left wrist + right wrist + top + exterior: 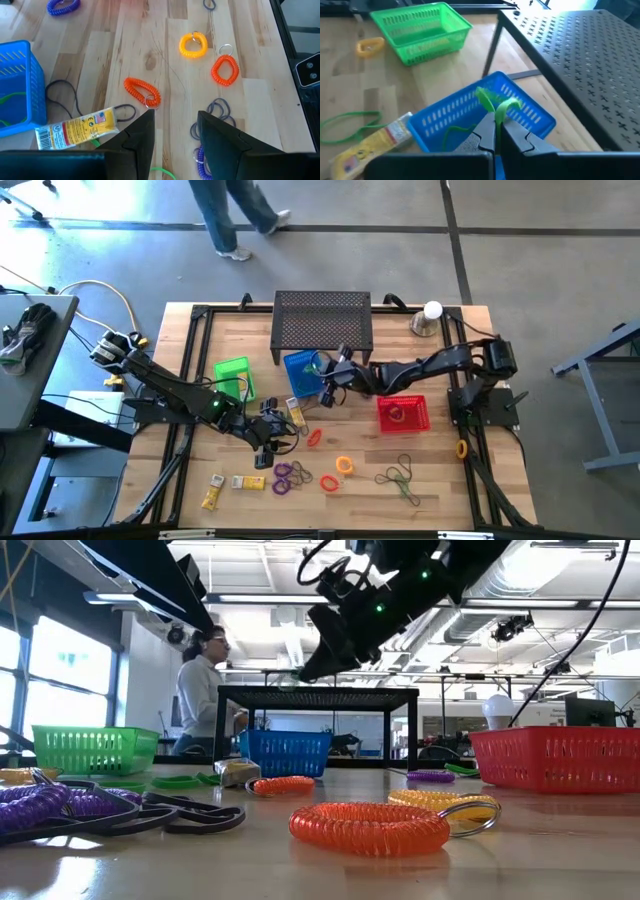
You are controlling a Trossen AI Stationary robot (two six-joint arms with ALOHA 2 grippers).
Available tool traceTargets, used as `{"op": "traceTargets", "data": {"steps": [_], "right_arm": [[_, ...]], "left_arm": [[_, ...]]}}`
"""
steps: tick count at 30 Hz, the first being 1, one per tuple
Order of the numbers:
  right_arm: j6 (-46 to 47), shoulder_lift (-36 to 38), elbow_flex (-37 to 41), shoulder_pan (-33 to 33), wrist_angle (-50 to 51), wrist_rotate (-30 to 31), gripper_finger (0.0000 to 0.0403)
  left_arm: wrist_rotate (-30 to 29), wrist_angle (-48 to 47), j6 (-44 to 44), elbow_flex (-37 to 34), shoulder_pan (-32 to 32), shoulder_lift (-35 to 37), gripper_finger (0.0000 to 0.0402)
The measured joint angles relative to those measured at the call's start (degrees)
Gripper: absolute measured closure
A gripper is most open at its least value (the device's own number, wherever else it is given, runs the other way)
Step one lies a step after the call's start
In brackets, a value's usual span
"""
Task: Pick & Place Office Desk Supplies
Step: Put the green rubber band into the blue basket
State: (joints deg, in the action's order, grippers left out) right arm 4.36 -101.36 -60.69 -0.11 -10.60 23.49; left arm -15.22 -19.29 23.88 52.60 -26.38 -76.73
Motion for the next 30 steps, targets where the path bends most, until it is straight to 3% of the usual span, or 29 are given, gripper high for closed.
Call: {"op": "traceTargets", "data": {"steps": [10,14,30], "right_arm": [[-0.6,-0.3,0.0,0.2,-0.3,0.1,0.0400],[0.8,-0.4,0.0,0.6,-0.4,-2.7,0.0400],[2.9,-7.2,0.0,1.6,-4.4,-2.9,0.0400]], "left_arm": [[0.0,0.0,0.0,0.0,0.0,0.0,0.0258],[0.0,0.0,0.1,-0.4,0.0,0.0,0.0258],[0.0,0.1,-0.9,-0.7,0.0,0.0,0.0258]]}}
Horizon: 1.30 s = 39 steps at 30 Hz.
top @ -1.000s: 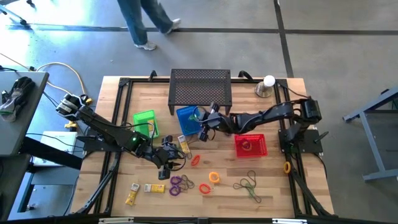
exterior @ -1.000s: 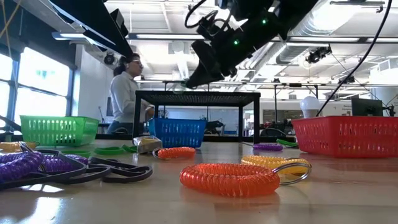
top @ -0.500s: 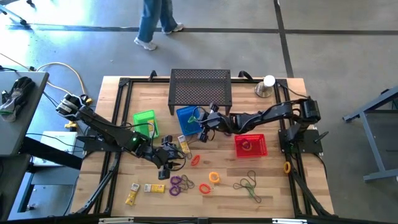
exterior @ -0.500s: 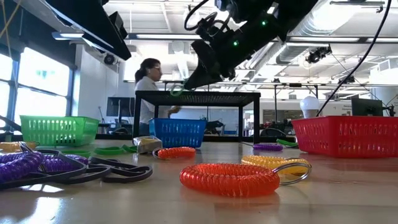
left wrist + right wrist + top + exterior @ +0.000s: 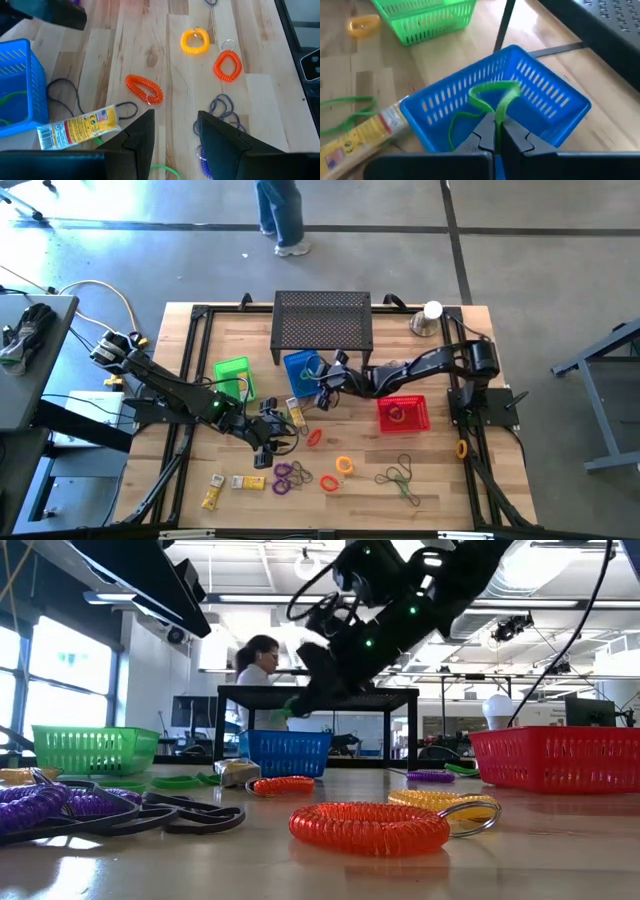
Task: Pick & Place Office Desk Supplies
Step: Put the green rubber band into the blue basket, then put the violet spring keychain into the red basket
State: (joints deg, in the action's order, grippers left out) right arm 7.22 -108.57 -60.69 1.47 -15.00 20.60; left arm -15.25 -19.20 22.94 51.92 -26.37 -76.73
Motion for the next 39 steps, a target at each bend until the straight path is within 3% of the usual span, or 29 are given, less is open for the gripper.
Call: {"op": "traceTargets", "data": {"steps": [13,17,28,32,39], "right_arm": [[0.2,-1.5,0.0,1.2,-0.5,-1.2,0.0389],[0.2,-1.5,0.0,1.2,-0.3,-1.3,0.0354],[0.3,-0.5,0.0,0.4,-0.5,-1.1,0.0205],[0.2,2.1,-0.1,-1.1,1.6,-1.1,0.0187],[-0.3,9.4,0.0,-5.7,11.8,2.2,0.0189]], "left_arm": [[0.0,0.1,0.0,0.0,0.0,0.0,0.0258],[0.0,0.1,0.0,0.0,0.0,0.0,0.0258],[0.0,0.1,0.0,0.0,0.0,0.0,0.0258],[0.0,0.0,0.0,0.0,0.0,0.0,0.0258],[0.2,-0.2,0.9,0.0,0.0,0.0,0.0258]]}}
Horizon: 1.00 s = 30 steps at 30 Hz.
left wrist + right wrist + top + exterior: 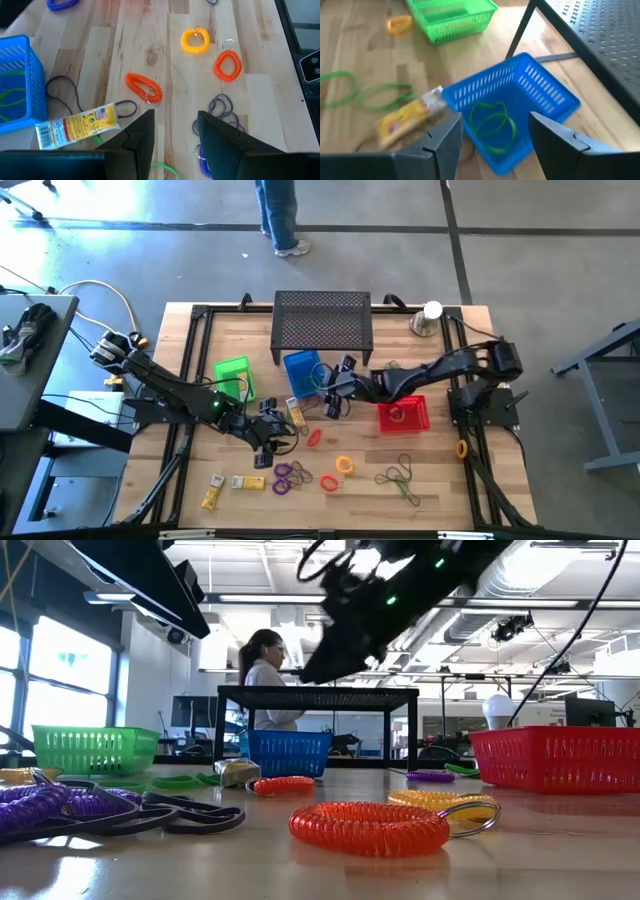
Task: Pick & Place Office Desk Supplies
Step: Put the violet spring keychain into the red basket
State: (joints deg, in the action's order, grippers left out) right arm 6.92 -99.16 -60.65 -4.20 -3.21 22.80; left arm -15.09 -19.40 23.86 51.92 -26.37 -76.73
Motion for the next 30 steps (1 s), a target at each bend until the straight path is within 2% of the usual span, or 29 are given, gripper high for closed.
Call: {"op": "traceTargets", "data": {"steps": [2,5,12,17,22,24,30], "right_arm": [[0.5,1.8,-0.2,-1.9,2.3,1.4,0.0189],[2.4,5.5,0.0,-5.0,11.6,2.7,0.0190],[15.1,12.7,-0.1,-10.3,34.0,6.3,0.0190],[21.4,12.7,0.0,-11.0,41.6,5.1,0.0190],[21.6,10.0,0.1,-6.6,41.4,1.7,0.0190],[20.8,8.4,-0.1,-4.2,37.1,0.9,0.0190],[21.8,5.0,-0.2,1.9,35.0,-9.4,0.0190]], "left_arm": [[0.0,0.0,0.0,0.0,0.0,0.0,0.0258],[0.0,0.0,0.1,0.0,-0.3,0.0,0.0258],[0.2,-0.2,0.5,0.0,-1.9,0.0,0.0258],[0.1,0.3,0.6,0.0,-2.4,0.0,0.0258],[-0.1,0.3,0.6,0.0,-2.4,0.0,0.0258],[-0.1,0.3,0.6,0.0,-2.2,0.0,0.0258],[-0.2,0.1,0.2,0.0,-1.3,0.0,0.0258]]}}
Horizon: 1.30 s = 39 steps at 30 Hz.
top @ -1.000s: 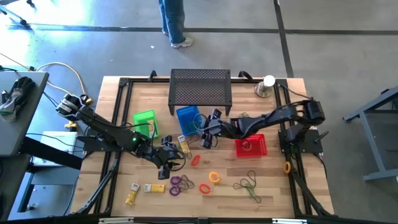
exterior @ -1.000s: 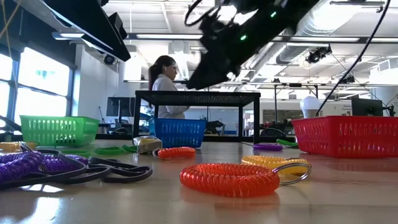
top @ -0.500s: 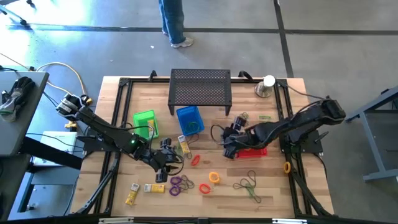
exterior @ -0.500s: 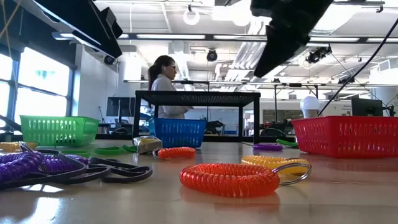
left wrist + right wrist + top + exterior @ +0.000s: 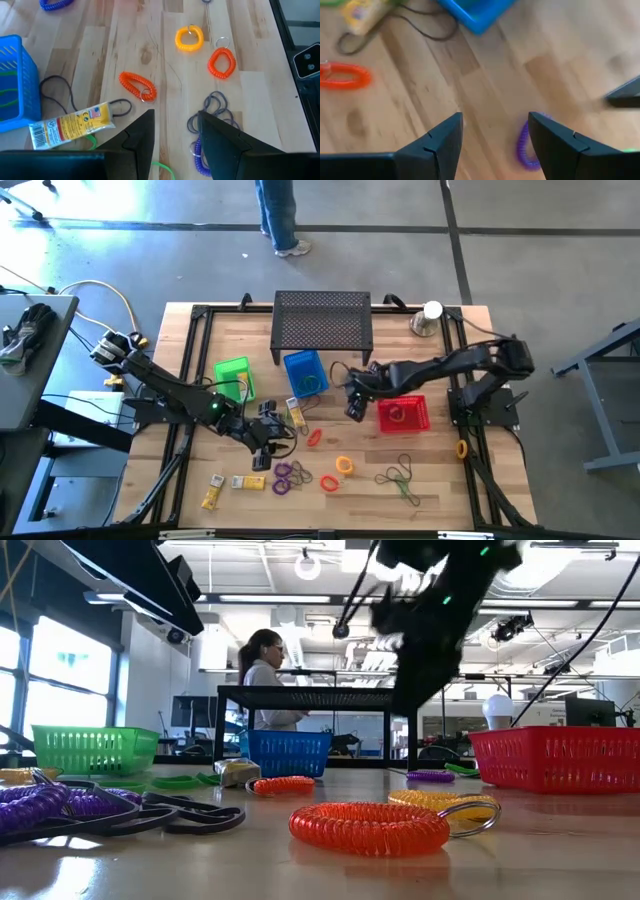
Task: Pick & Place Office Desk Supplies
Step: Put the violet spring keychain into the red basket
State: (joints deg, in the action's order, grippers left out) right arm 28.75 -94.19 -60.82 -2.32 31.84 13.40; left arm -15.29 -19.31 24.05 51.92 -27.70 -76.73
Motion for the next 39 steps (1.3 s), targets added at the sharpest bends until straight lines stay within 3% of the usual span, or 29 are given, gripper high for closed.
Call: {"op": "traceTargets", "data": {"steps": [13,21,28,35,39], "right_arm": [[1.1,-10.2,0.1,4.9,-0.2,-0.5,0.0190],[1.5,-9.7,0.1,3.6,0.1,2.7,0.0190],[5.4,-10.1,0.1,4.4,2.0,-1.9,0.0190],[4.8,-10.3,0.1,5.6,2.3,-1.4,0.0191],[3.1,-10.3,0.1,6.5,2.4,-0.2,0.0213]], "left_arm": [[0.2,-0.1,0.0,-0.1,-1.1,0.0,0.0258],[0.1,0.1,-0.1,-0.1,-0.8,0.0,0.0258],[0.0,0.1,-0.1,-0.1,-0.5,0.0,0.0258],[0.0,0.0,-0.1,-0.1,-0.6,0.0,0.0258],[0.1,0.0,0.0,-0.1,-0.6,0.0,0.0258]]}}
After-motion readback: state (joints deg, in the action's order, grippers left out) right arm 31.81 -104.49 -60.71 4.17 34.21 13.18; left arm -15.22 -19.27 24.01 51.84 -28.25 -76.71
